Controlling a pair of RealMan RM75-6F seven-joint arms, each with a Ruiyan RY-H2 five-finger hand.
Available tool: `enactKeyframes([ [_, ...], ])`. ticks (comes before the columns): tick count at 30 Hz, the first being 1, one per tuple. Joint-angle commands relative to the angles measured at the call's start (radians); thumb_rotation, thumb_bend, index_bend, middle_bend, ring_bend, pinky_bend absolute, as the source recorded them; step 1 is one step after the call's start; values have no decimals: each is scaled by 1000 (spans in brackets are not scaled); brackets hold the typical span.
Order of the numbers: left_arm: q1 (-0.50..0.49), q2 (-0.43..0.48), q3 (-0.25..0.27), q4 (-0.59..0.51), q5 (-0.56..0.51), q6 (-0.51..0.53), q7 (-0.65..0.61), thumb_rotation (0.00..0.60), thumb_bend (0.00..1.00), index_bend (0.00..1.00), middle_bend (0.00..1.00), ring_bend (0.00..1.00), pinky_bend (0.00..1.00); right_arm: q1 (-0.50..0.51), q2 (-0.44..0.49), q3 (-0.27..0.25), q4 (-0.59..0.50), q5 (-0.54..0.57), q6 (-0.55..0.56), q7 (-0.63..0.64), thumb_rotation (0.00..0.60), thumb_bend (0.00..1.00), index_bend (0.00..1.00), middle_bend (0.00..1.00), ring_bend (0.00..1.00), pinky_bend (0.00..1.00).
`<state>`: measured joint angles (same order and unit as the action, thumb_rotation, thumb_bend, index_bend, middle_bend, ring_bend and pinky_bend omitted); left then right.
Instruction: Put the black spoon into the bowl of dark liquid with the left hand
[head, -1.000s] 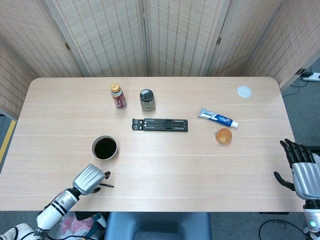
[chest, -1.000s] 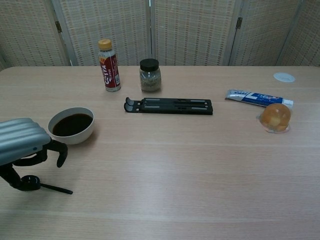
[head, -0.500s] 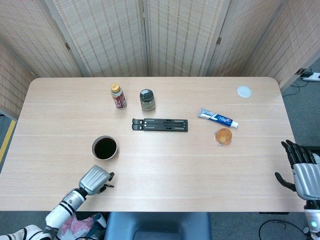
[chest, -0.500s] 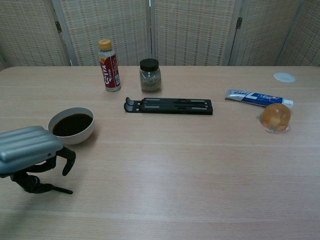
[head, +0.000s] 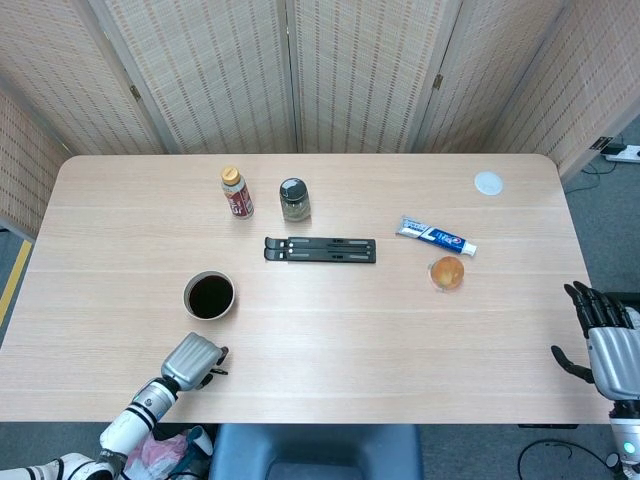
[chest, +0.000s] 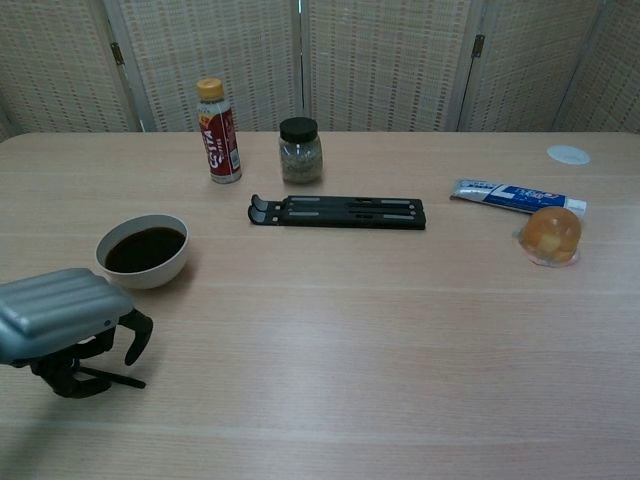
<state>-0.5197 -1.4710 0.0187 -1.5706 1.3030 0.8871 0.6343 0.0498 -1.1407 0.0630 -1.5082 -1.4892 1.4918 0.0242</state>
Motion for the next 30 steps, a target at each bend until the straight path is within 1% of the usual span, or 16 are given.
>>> enactKeyframes([
  [1, -5, -5, 5, -3, -19, 6, 27, 600, 377, 522, 987, 916, 1000, 0, -1, 0, 2, 0, -1, 1, 600, 167, 35, 68, 90, 120],
  [5, -9, -8, 12, -12, -40, 18, 69, 600, 396, 534, 987, 916, 1000, -1, -2, 0, 5, 1, -1, 4, 600, 167, 35, 68, 90, 120],
  [13, -22, -22, 26, -28, -91, 48, 177, 600, 396, 536, 987, 916, 1000, -2, -4, -1, 11, 5, -4, 9, 600, 167, 35, 68, 90, 120],
  [19, -32, -40, 30, -48, -154, 62, 247, 600, 396, 533, 987, 916, 1000, -3, -5, -1, 17, 7, -6, 15, 600, 167, 35, 68, 90, 120],
  [30, -49, -59, 43, -59, -216, 92, 299, 600, 396, 540, 987, 917, 1000, -6, -7, -2, 25, 11, -8, 23, 600, 167, 35, 68, 90, 120],
])
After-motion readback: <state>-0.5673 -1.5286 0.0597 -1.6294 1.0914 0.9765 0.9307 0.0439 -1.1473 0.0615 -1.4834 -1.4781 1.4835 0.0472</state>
